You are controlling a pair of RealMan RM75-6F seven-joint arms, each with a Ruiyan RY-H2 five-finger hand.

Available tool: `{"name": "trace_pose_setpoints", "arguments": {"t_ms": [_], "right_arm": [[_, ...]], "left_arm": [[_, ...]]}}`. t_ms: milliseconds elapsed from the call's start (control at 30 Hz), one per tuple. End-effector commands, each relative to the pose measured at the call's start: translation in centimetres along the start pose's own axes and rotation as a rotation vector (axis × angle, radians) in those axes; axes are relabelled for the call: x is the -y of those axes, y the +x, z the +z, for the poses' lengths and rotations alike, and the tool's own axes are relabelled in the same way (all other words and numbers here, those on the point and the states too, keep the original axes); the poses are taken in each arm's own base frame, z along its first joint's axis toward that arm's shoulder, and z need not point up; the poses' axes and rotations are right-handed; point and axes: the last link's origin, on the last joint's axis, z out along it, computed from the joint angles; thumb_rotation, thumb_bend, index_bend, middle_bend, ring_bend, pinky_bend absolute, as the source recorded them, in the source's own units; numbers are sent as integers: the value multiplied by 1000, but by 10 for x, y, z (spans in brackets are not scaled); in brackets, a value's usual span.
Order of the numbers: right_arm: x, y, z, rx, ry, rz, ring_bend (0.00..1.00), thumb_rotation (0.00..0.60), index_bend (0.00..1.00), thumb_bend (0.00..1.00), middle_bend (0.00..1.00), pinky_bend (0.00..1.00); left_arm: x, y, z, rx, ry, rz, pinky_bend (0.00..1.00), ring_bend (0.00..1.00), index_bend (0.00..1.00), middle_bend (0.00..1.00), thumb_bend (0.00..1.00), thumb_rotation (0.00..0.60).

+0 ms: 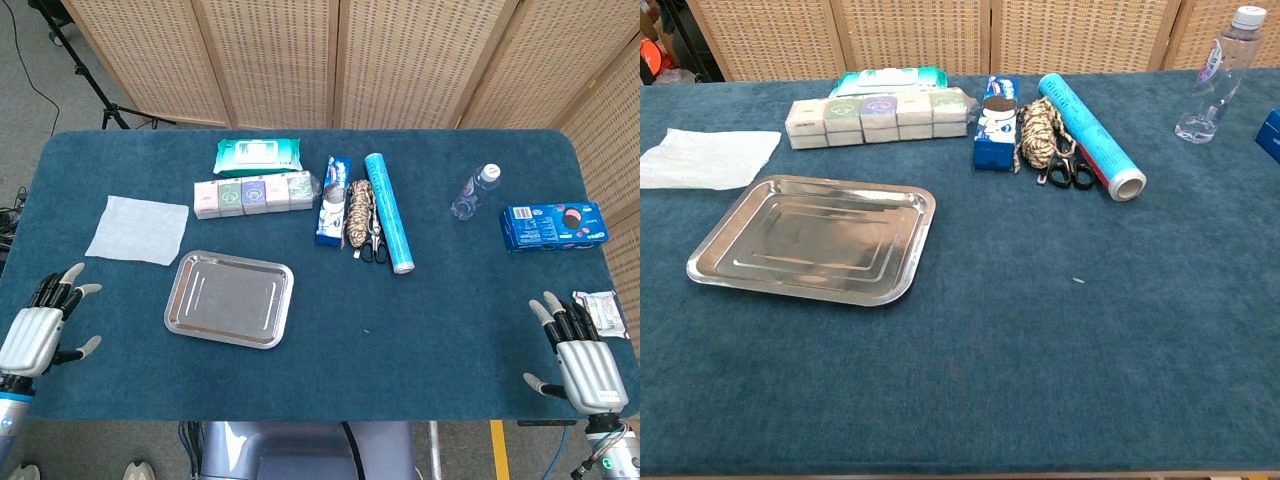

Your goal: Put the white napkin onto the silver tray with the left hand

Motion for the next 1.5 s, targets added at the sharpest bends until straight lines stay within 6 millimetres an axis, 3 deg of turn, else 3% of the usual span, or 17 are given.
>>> {"name": "trace_pose_setpoints", "arguments": {"t_ms": [33,200,467,1100,1500], "right_arm": [[0,0,0,0,0,0,0,600,43,0,0,0],[0,0,1,2,-1,0,0,600,43,0,0,0],[0,-1,1,5,-3,0,0,600,43,0,0,0],[-3,0,4,9,-12,7,0,600,43,0,0,0],[-5,2,3,3,-14,15,0,600,43,0,0,0]], "left_arm": [[15,0,20,6,37,48,0,0,234,0,215,600],[33,-4,42,0,81,80,0,0,234,0,220,600],[45,-18,75,-11,98,132,0,0,260,0,254,600],[43,-54,135,16,77,188,0,0,324,0,264,600],[41,-63,152,33,93,201,0,0,354,18,269,600]]}}
